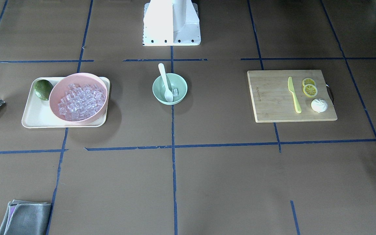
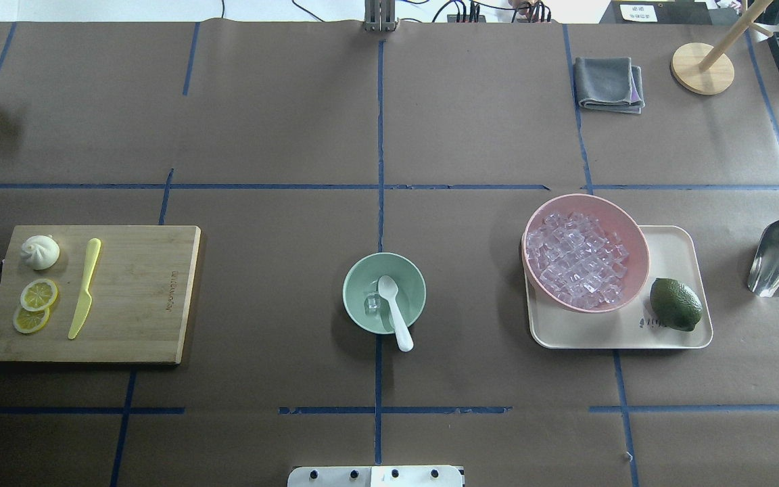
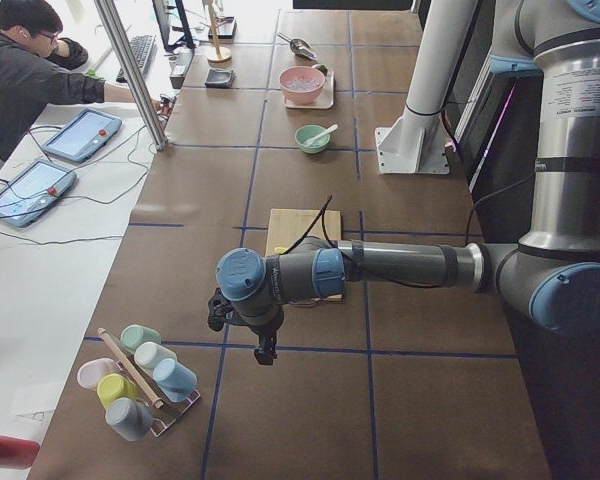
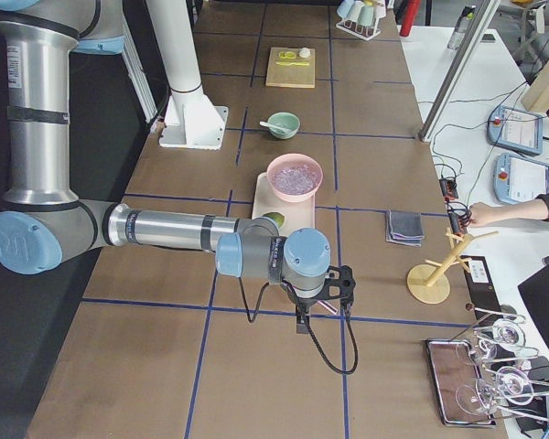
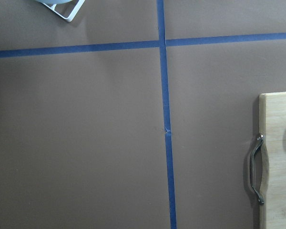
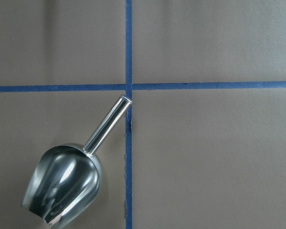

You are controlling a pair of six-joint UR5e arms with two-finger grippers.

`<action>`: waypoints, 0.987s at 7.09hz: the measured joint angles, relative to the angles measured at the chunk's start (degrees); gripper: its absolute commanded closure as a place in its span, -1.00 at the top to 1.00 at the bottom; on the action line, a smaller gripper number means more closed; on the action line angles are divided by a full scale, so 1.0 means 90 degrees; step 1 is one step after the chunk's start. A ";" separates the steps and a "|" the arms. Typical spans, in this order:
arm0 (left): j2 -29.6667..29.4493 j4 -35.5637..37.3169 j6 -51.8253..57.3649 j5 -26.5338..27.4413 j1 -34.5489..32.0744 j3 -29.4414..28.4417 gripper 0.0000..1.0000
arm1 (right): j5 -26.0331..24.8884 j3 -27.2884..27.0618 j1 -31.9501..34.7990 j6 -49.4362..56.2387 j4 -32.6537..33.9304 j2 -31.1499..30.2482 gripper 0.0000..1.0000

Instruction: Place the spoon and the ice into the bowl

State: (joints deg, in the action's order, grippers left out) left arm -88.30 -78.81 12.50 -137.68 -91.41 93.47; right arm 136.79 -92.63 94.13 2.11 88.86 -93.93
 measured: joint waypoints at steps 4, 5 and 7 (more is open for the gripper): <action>-0.0024 -0.0023 -0.0048 0.0254 0.0000 -0.0014 1.00 | -0.0003 -0.0007 0.0000 0.0000 0.0000 0.0016 0.99; -0.0024 -0.0023 -0.0051 0.0276 0.0000 -0.0015 1.00 | -0.0003 -0.0009 0.0000 0.0000 0.0000 0.0016 0.99; -0.0029 -0.0023 -0.0051 0.0287 -0.0010 -0.0015 1.00 | -0.0003 -0.0010 0.0000 0.0000 0.0000 0.0011 0.99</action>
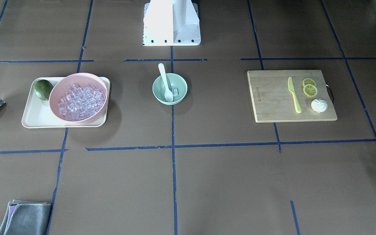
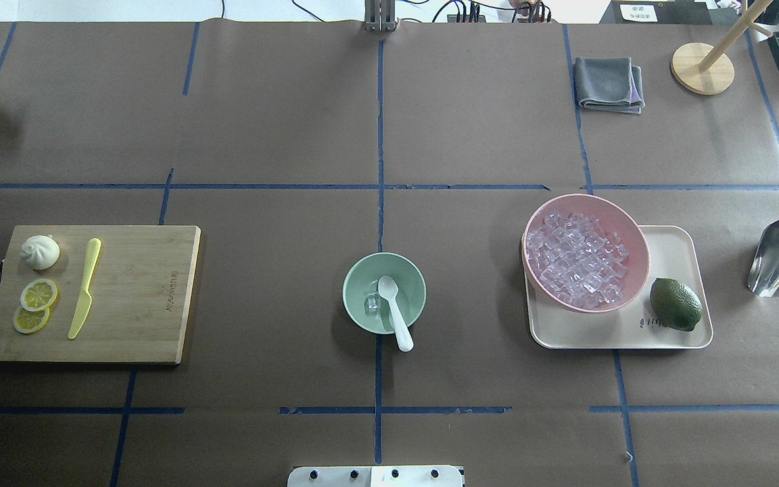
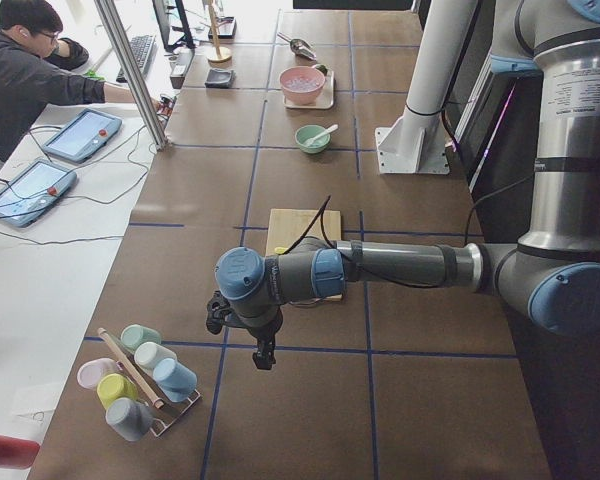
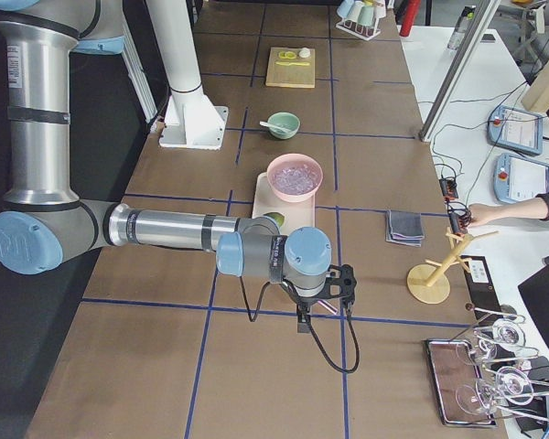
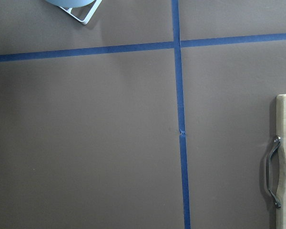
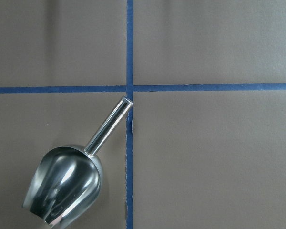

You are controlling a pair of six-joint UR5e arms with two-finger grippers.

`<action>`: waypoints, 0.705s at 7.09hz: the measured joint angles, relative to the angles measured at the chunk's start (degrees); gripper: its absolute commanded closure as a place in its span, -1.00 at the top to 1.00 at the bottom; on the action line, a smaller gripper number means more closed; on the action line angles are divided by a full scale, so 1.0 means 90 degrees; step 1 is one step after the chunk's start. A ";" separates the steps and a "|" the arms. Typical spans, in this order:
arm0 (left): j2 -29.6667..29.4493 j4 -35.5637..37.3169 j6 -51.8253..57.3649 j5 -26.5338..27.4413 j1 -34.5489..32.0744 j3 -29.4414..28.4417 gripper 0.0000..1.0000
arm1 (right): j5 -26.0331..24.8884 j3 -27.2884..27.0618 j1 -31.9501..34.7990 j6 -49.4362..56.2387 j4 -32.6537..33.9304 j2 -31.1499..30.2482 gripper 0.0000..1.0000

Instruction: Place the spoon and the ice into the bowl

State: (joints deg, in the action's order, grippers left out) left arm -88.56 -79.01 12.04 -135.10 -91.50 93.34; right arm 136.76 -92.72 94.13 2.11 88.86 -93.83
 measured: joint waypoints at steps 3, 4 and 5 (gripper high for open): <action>-0.0003 0.0000 -0.0096 0.0001 -0.0009 0.0000 1.00 | 0.0000 -0.0013 0.0000 0.0000 0.0000 -0.0001 0.99; -0.0003 0.0000 -0.0123 -0.0001 -0.0009 0.0001 1.00 | 0.0000 -0.0016 0.0000 0.0000 0.0000 -0.0003 0.99; -0.0003 0.0000 -0.0132 -0.0005 -0.0009 0.0006 1.00 | 0.0000 -0.0019 0.0000 0.0000 0.0000 -0.0004 0.99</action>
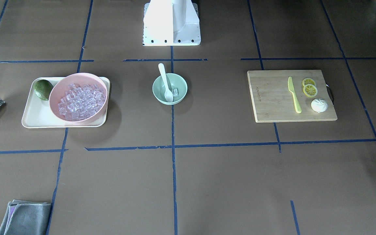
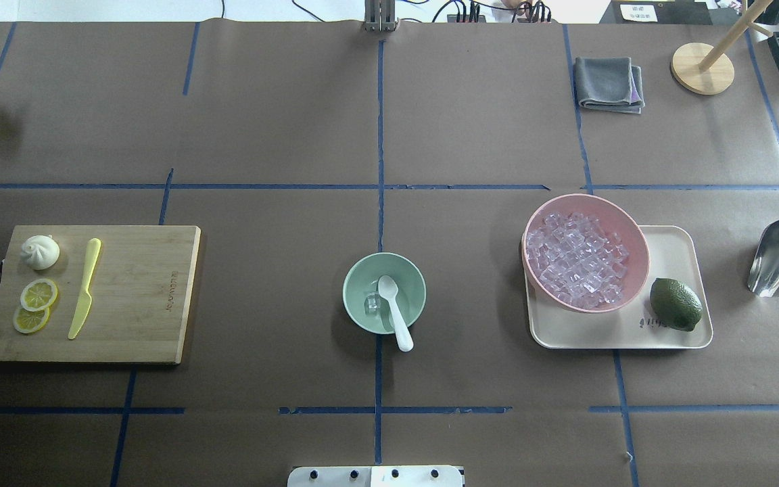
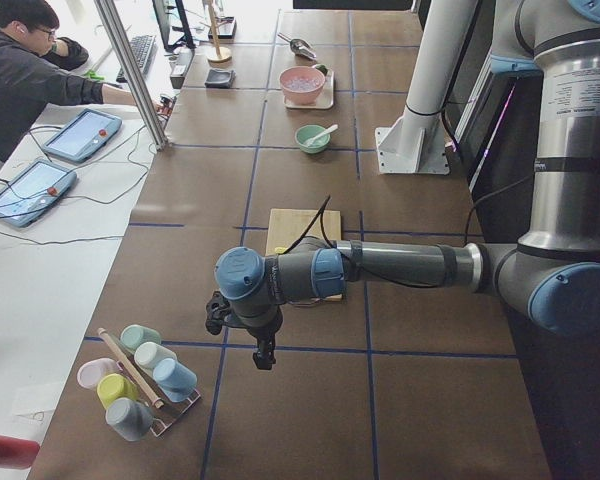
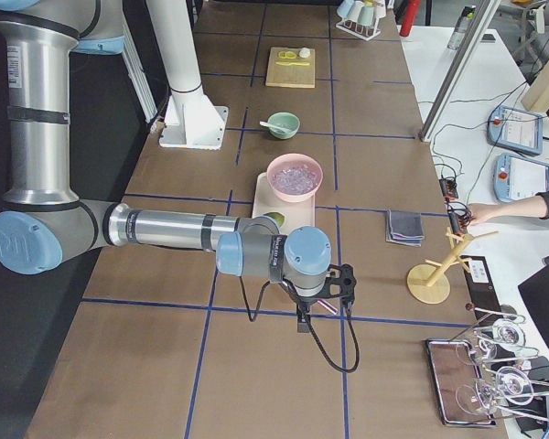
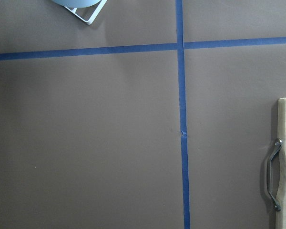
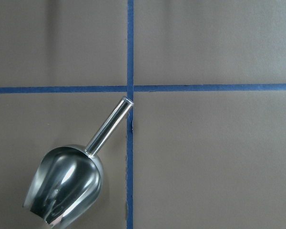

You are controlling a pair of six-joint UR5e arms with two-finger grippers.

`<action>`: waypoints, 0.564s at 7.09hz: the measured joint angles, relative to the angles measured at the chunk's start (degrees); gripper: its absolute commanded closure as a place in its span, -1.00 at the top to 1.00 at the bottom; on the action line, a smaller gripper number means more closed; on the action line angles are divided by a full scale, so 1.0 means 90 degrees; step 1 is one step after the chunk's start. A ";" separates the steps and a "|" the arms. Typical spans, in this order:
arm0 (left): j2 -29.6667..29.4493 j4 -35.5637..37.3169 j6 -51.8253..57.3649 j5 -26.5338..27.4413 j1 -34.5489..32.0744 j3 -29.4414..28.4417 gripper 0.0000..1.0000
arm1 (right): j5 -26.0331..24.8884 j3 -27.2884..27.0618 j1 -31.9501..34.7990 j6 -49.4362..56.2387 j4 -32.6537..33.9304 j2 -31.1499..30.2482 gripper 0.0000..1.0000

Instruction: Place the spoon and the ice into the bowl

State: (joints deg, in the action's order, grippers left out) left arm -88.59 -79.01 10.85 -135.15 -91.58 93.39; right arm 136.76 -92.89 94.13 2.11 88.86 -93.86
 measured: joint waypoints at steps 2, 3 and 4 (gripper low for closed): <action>0.0000 -0.0007 -0.0036 -0.0003 0.0000 0.0007 1.00 | 0.0000 -0.0001 0.0000 0.0000 0.0000 -0.0007 0.99; 0.0004 -0.0069 -0.0106 -0.0002 -0.0003 0.0008 1.00 | 0.0000 -0.0001 0.0000 0.0000 -0.0002 -0.0009 0.99; 0.0018 -0.0257 -0.0260 0.0003 -0.0007 -0.0008 1.00 | 0.0000 -0.0005 0.0000 0.0000 -0.0006 -0.0008 0.99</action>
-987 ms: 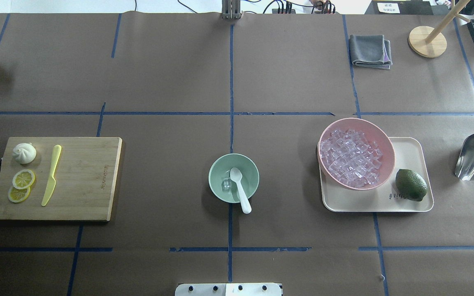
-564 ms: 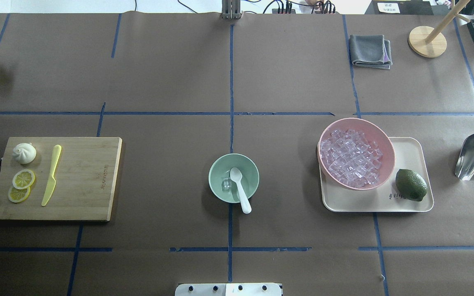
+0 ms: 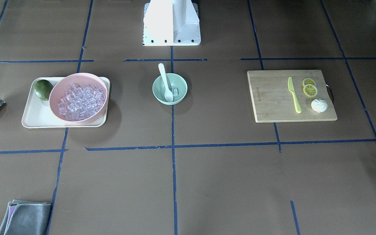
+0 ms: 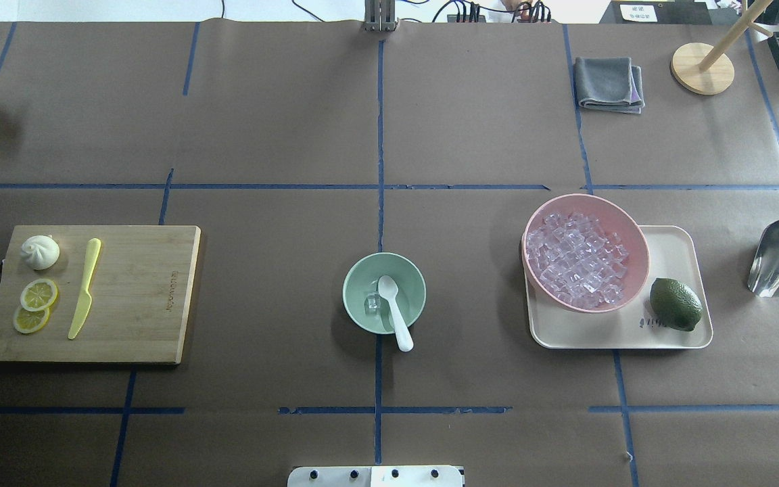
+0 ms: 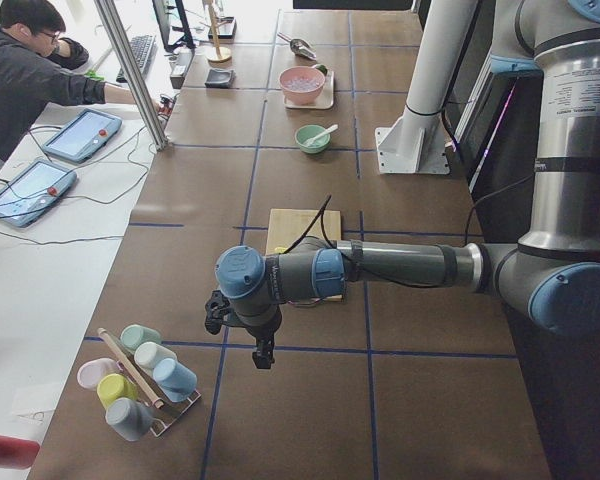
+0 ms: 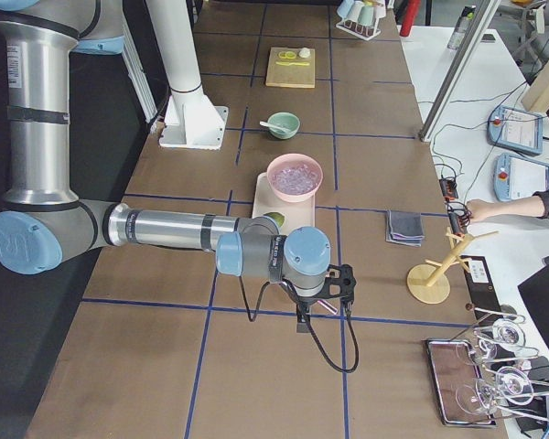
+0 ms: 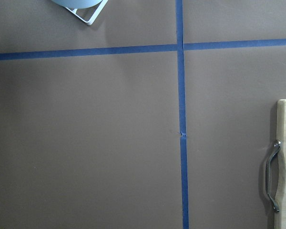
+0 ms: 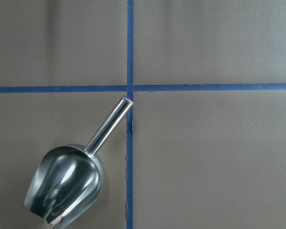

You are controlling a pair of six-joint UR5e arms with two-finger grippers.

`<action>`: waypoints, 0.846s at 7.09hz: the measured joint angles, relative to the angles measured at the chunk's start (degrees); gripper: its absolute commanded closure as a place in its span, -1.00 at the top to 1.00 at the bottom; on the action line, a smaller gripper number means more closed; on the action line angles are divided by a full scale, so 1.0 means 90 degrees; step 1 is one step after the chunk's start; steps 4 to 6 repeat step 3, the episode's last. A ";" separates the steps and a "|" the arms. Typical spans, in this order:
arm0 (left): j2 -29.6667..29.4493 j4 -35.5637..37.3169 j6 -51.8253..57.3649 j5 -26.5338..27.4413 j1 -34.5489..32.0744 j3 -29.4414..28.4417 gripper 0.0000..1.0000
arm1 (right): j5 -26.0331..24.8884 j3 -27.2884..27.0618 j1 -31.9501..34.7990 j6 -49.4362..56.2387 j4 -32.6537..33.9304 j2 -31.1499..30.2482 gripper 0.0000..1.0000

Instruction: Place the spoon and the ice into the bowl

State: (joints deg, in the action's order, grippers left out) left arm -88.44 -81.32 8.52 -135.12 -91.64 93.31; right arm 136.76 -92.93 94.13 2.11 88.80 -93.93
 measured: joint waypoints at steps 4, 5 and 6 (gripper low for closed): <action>0.0016 -0.0653 -0.0344 0.0004 -0.0003 -0.0248 1.00 | -0.0002 -0.0006 0.0000 0.0000 -0.0003 0.0007 0.99; 0.0016 -0.0653 -0.0344 0.0004 -0.0003 -0.0248 1.00 | -0.0002 -0.0006 0.0000 0.0000 -0.0003 0.0007 0.99; 0.0016 -0.0653 -0.0344 0.0004 -0.0003 -0.0248 1.00 | -0.0002 -0.0006 0.0000 0.0000 -0.0003 0.0007 0.99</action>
